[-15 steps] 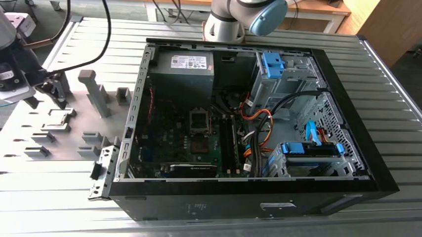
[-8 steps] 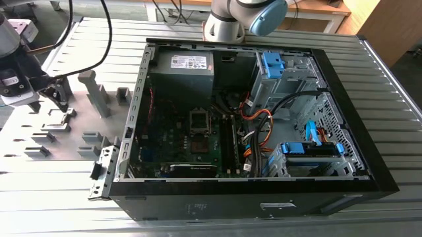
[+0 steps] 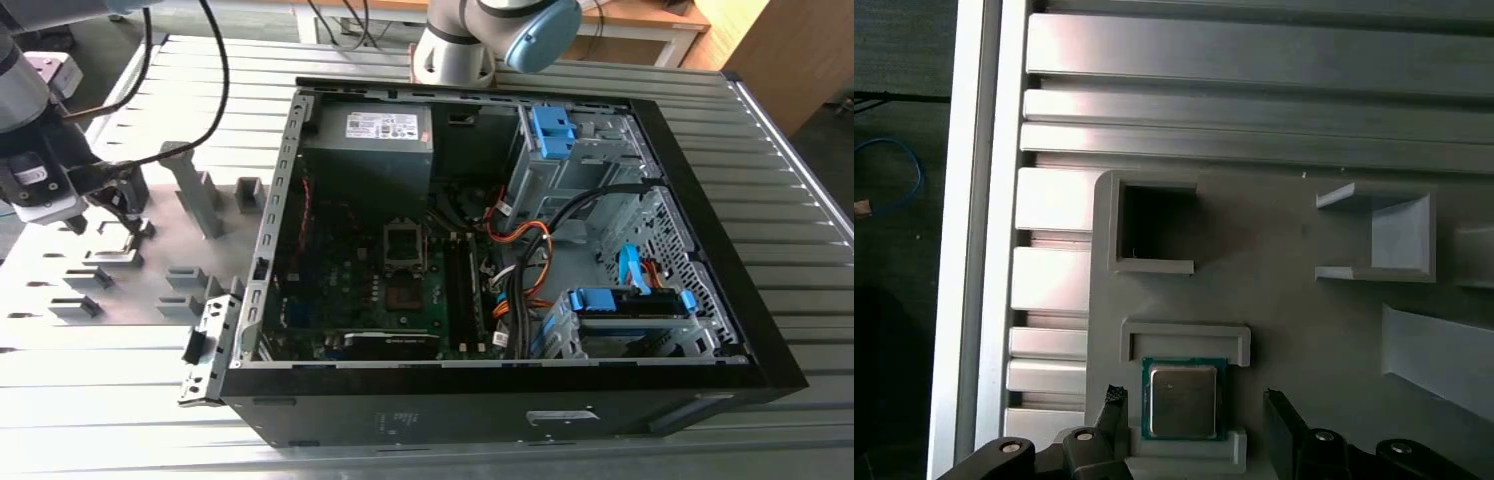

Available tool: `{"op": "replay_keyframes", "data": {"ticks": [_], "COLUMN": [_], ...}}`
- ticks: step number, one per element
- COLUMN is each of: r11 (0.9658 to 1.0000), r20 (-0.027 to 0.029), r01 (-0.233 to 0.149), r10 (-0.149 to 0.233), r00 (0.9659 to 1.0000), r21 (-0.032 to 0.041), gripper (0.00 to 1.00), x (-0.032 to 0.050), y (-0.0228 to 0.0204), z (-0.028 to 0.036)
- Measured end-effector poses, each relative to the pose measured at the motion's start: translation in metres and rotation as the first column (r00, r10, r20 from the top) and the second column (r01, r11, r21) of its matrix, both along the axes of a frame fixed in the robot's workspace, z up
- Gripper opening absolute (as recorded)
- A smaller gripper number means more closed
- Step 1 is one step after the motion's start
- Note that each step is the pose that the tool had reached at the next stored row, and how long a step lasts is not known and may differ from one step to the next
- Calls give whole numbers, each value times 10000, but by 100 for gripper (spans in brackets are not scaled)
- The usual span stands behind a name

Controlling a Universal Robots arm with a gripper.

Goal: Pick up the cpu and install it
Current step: 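Pick up the cpu and move it towards the insertion slot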

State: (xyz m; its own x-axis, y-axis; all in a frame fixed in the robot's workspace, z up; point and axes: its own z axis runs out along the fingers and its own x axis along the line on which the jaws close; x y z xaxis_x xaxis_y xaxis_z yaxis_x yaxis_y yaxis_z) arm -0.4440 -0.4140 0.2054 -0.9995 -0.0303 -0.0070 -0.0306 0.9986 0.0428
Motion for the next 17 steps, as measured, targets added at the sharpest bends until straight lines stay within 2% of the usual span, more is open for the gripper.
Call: {"op": "replay_keyframes", "data": {"ticks": [17], "r11": [9999], "r20": [-1], "r01": [-166], "r10": [166], "r00": [9999], "r21": [0], "gripper": [65], "x": [-21], "y": [0], "z": [-187]}}
